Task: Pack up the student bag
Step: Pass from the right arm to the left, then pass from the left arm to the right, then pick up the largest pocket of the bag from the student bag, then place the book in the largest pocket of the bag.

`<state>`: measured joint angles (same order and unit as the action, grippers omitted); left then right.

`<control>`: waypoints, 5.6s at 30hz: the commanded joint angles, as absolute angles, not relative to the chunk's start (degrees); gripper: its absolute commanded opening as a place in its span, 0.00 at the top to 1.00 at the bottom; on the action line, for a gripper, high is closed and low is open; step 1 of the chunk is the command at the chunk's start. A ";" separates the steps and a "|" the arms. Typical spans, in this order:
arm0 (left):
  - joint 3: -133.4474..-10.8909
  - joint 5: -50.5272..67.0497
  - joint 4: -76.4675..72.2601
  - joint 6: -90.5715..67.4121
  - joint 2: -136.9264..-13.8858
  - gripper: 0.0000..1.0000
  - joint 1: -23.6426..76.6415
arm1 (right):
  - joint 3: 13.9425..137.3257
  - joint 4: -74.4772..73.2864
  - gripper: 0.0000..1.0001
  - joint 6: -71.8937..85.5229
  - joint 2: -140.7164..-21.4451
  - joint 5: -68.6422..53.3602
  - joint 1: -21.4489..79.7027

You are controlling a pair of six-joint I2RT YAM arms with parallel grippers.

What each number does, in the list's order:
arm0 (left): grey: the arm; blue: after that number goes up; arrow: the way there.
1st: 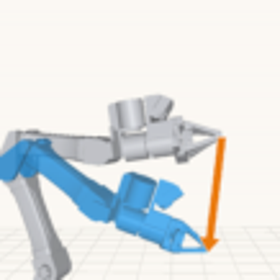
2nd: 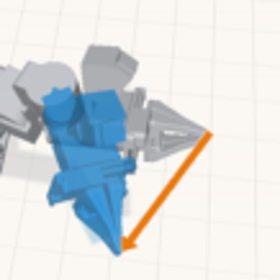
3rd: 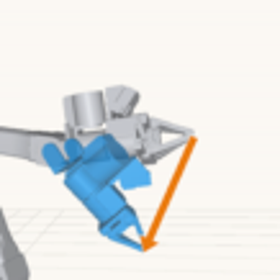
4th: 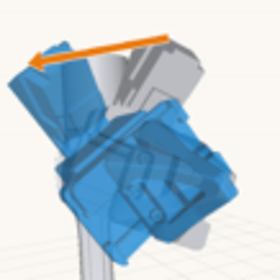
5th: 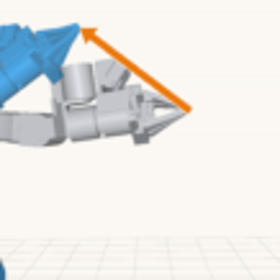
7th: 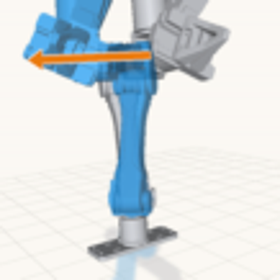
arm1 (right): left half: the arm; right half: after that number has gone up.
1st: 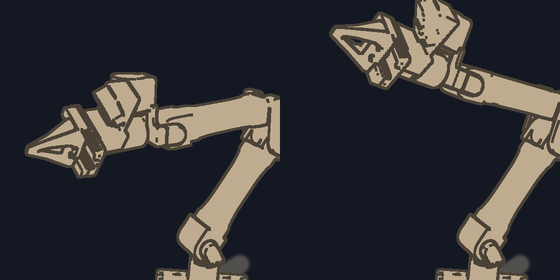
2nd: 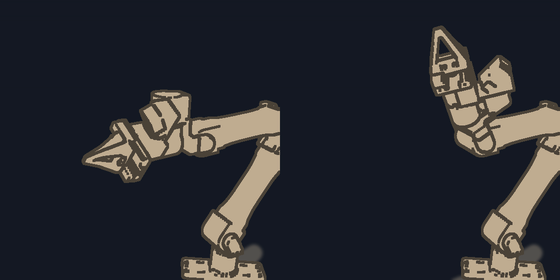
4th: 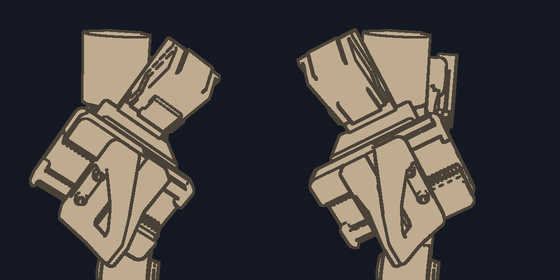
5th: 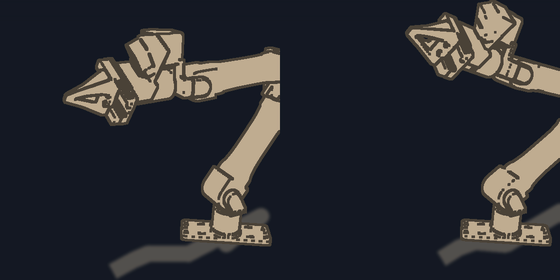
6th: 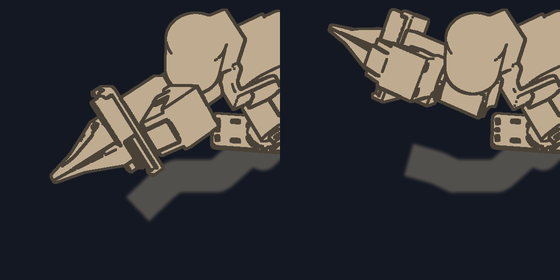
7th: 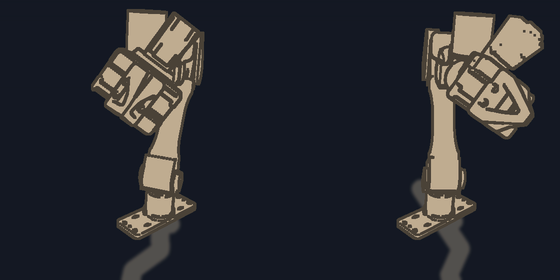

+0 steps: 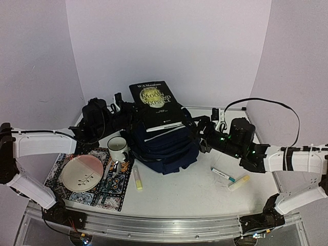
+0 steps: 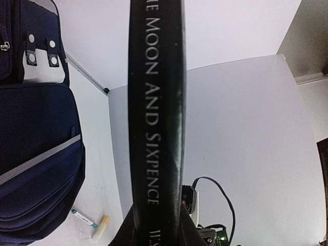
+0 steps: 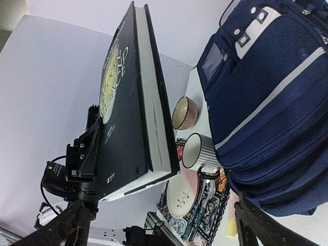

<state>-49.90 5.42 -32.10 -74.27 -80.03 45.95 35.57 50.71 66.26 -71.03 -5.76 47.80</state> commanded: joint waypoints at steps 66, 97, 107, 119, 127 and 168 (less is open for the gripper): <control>-69.92 -0.14 5.23 -17.14 -96.22 0.20 55.70 | 28.36 45.00 1.00 61.72 -50.33 8.64 37.09; -92.78 -30.30 20.41 5.04 -119.20 0.58 64.42 | 26.95 33.93 1.00 64.33 -43.07 8.17 37.01; -98.95 -34.98 21.97 8.04 -114.06 1.00 64.41 | 26.08 33.60 1.00 65.19 -42.76 4.03 37.06; -113.07 -40.26 23.34 11.35 -116.50 1.00 61.69 | 23.28 30.82 1.00 67.94 -37.66 1.82 37.10; -118.80 -40.18 23.93 10.13 -118.04 1.00 60.14 | 21.87 31.84 1.00 69.97 -36.27 -0.69 37.31; -116.55 -4.16 26.10 -4.62 -107.43 1.00 58.97 | 41.20 54.51 1.00 72.25 -73.86 -2.68 44.30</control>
<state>-115.35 -12.27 33.57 -3.17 -115.75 58.02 34.91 42.46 73.10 -71.44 -5.34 44.05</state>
